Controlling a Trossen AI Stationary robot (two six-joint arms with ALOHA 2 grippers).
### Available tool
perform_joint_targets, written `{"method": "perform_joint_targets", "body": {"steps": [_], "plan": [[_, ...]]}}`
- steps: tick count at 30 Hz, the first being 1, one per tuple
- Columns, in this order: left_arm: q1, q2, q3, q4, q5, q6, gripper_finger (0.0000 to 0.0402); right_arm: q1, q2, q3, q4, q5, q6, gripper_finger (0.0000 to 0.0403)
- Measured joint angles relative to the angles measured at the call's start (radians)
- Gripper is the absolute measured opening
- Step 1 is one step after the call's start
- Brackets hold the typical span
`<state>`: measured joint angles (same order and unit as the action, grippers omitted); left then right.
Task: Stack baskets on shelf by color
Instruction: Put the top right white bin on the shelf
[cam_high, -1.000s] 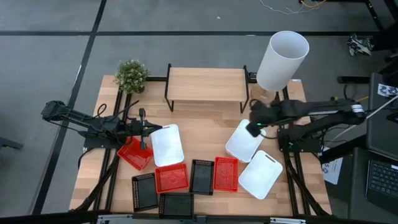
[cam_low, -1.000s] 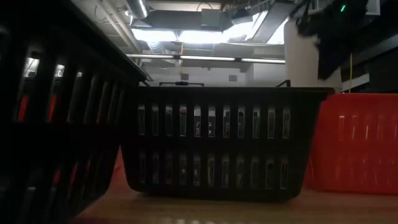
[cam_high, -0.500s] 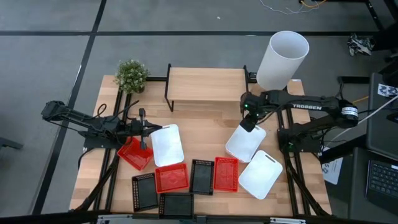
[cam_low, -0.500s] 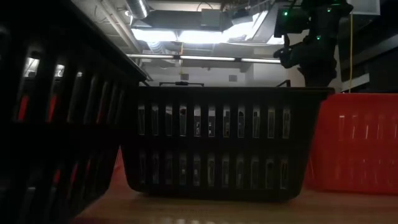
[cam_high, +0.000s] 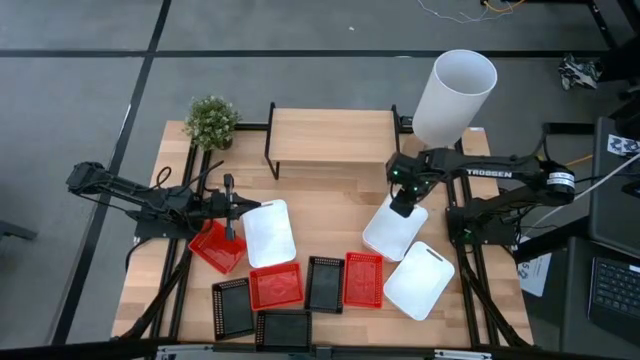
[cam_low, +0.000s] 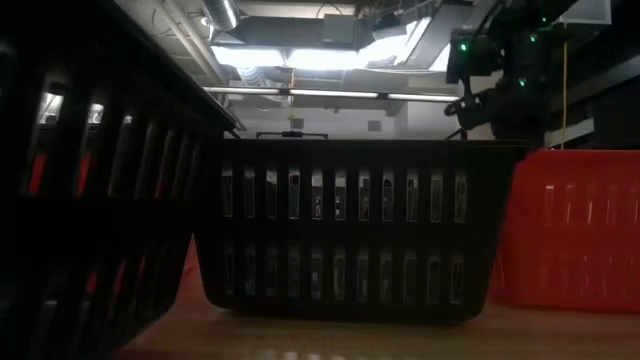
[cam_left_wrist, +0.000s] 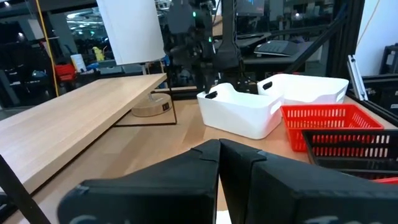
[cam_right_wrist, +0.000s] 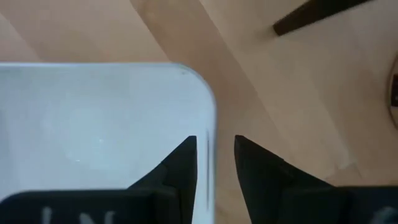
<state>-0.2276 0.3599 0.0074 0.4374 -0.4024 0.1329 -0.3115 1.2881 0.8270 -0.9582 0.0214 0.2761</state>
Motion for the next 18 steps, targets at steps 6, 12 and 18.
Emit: {"method": "perform_joint_targets", "body": {"steps": [6, 12, 18], "plan": [[0.0, 0.0, 0.0, 0.036, 0.0, 0.006, 0.0, 0.0, 0.0, -0.086, 0.089, 0.002, 0.064, 0.0107], [0.0, 0.0, 0.0, 0.033, 0.0, 0.009, 0.0, 0.0, 0.0, -0.091, 0.134, 0.003, 0.108, 0.0089], [0.0, 0.0, 0.0, 0.032, 0.0, 0.009, 0.0, 0.0, 0.0, -0.073, 0.138, -0.05, 0.114, 0.0009]]}}
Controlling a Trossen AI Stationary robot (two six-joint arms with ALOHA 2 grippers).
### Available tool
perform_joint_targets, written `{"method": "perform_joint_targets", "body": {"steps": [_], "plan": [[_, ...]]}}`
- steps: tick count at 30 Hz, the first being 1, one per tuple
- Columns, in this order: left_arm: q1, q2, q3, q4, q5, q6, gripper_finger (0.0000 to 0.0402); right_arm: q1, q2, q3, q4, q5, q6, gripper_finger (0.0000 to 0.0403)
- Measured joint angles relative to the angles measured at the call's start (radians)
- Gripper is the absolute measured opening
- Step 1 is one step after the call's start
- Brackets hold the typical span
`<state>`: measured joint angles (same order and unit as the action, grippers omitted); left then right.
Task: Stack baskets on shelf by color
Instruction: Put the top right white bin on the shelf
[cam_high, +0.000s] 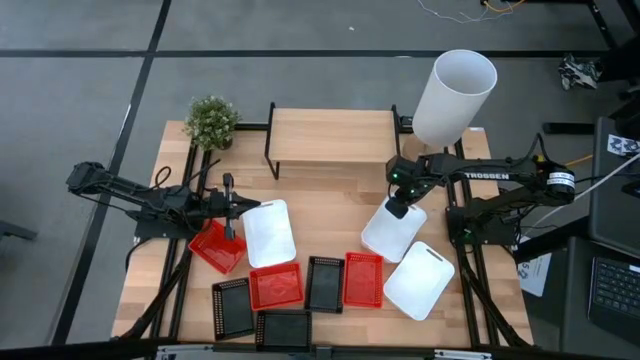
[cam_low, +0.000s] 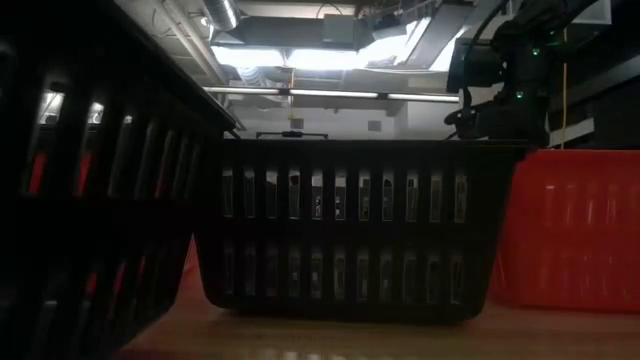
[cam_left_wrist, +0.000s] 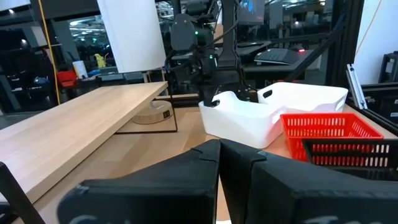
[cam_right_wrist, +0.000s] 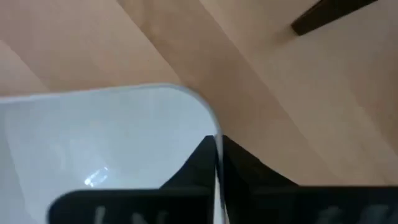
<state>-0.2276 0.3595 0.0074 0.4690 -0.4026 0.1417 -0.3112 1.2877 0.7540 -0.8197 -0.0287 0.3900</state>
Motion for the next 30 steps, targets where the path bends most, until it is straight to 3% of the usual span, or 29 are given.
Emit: {"method": "perform_joint_targets", "body": {"steps": [9, 15, 30], "plan": [[0.0, 0.0, 0.0, -0.006, 0.0, 0.001, 0.0, 0.009, 0.0, 0.066, -0.034, 0.004, -0.058, 0.0002], [0.0, 0.0, 0.0, -0.005, 0.0, 0.001, 0.0, 0.009, -0.001, 0.145, -0.014, 0.092, -0.177, 0.0001], [0.0, 0.0, 0.0, -0.005, 0.0, 0.0, 0.0, 0.01, -0.001, 0.492, -0.196, -0.031, -0.293, 0.0]]}}
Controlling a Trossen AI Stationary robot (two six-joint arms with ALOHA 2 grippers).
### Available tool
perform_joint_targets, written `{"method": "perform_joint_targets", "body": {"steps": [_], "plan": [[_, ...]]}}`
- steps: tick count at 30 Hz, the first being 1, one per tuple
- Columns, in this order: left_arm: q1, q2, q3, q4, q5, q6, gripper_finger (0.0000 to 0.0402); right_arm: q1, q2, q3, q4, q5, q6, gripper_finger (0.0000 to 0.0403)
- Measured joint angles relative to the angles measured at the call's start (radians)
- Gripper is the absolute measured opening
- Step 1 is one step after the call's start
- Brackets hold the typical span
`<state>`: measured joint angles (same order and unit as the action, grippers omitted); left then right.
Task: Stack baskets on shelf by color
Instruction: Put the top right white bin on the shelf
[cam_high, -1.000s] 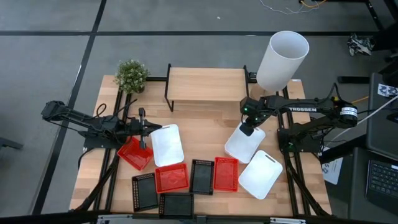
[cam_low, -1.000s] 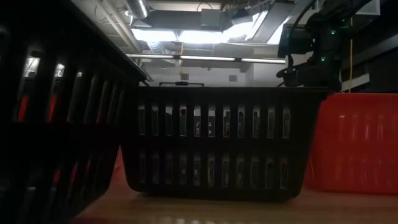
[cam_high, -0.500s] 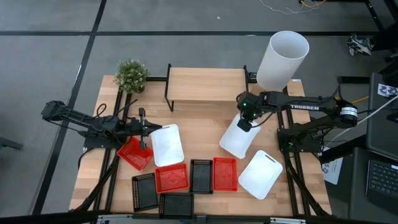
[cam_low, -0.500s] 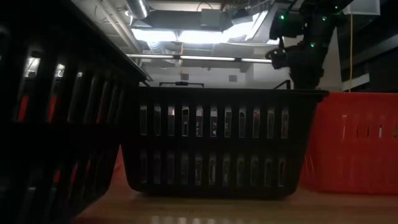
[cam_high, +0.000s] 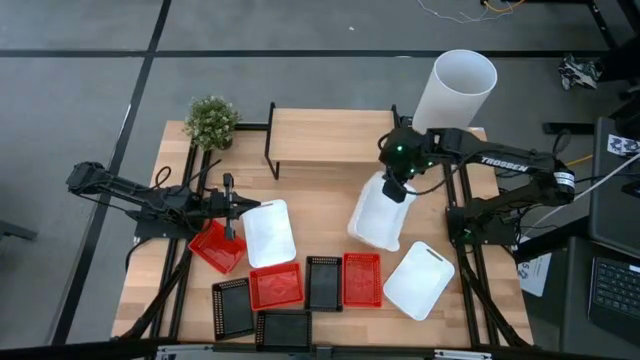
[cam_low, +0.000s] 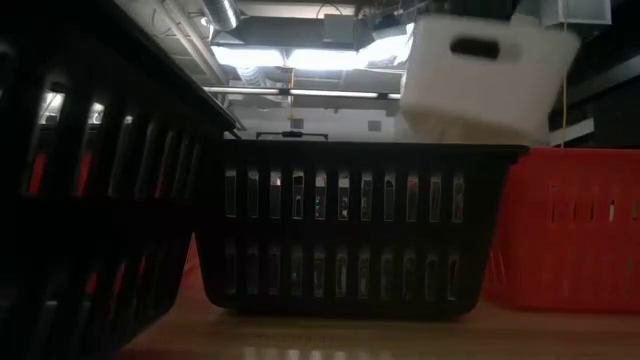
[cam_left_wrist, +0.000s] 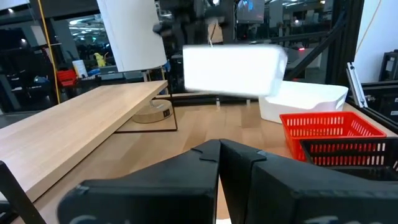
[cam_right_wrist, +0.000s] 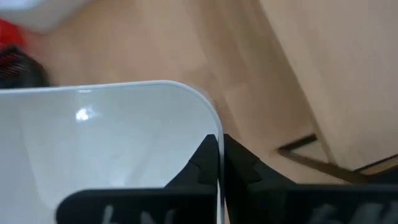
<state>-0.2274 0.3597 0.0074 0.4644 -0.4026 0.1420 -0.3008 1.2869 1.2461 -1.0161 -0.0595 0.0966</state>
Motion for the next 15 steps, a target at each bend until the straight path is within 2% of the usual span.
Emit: {"method": "perform_joint_targets", "body": {"steps": [9, 12, 15], "plan": [[0.0, 0.0, 0.0, 0.003, 0.0, -0.017, 0.0, -0.036, 0.014, 0.274, 0.049, 0.017, -0.211, 0.0], [0.0, 0.0, 0.0, 0.026, 0.0, -0.016, 0.0, -0.089, 0.083, 0.449, -0.006, 0.076, -0.241, 0.0], [0.0, 0.0, 0.0, 0.028, 0.0, 0.012, 0.0, -0.135, 0.214, 0.686, -0.079, 0.144, -0.334, 0.0]]}}
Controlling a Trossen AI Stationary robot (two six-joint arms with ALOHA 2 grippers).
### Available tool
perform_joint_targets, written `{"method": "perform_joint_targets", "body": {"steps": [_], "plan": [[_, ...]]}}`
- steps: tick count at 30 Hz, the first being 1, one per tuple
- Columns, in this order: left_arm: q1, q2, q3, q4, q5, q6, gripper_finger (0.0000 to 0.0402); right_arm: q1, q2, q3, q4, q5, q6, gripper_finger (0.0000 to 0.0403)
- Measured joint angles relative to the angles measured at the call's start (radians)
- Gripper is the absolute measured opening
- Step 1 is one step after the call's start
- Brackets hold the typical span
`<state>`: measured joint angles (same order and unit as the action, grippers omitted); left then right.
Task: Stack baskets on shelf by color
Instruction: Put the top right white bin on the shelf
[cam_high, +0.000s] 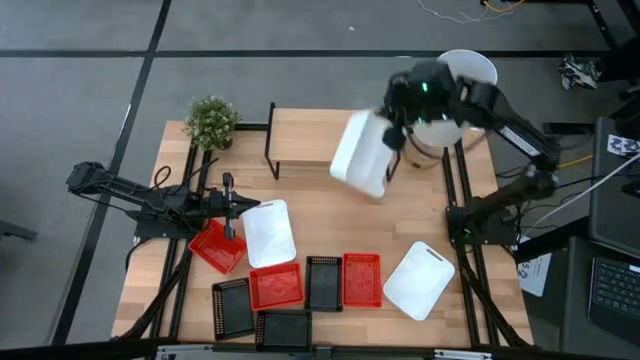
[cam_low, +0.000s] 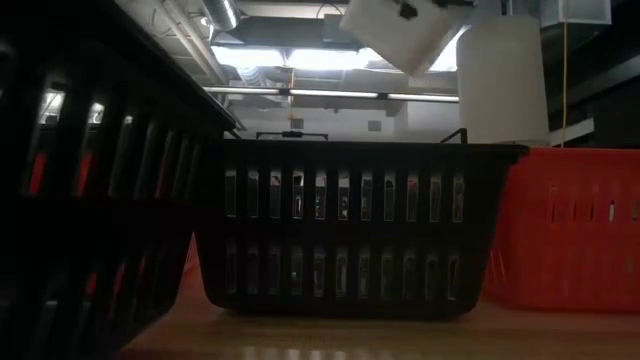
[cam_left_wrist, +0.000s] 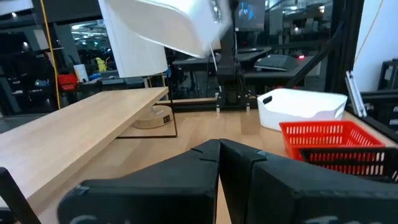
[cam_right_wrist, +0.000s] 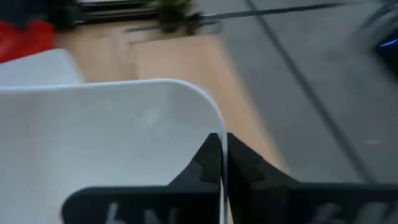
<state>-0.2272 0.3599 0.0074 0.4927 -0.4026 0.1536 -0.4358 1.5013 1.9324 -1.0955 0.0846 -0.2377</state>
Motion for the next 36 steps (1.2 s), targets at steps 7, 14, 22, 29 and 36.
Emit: {"method": "perform_joint_targets", "body": {"steps": [7, 14, 22, 29, 36], "plan": [[0.0, 0.0, 0.0, -0.002, 0.0, 0.014, 0.0, -0.134, 0.32, 0.368, -0.176, 0.12, -0.196, 0.0], [0.001, 0.0, 0.0, -0.001, 0.0, 0.016, 0.0, -0.239, 0.417, 0.273, -0.168, 0.022, -0.244, 0.0], [0.001, 0.0, 0.001, -0.001, 0.0, 0.016, 0.0, -0.263, 0.457, 0.365, -0.202, -0.008, -0.289, 0.0], [0.001, 0.0, 0.001, -0.002, 0.0, 0.016, 0.0, -0.275, 0.457, 0.37, -0.229, -0.028, -0.321, 0.0], [0.001, 0.0, 0.001, -0.004, 0.0, 0.022, 0.0, -0.276, 0.457, 0.369, -0.245, 0.005, -0.353, 0.0039]]}}
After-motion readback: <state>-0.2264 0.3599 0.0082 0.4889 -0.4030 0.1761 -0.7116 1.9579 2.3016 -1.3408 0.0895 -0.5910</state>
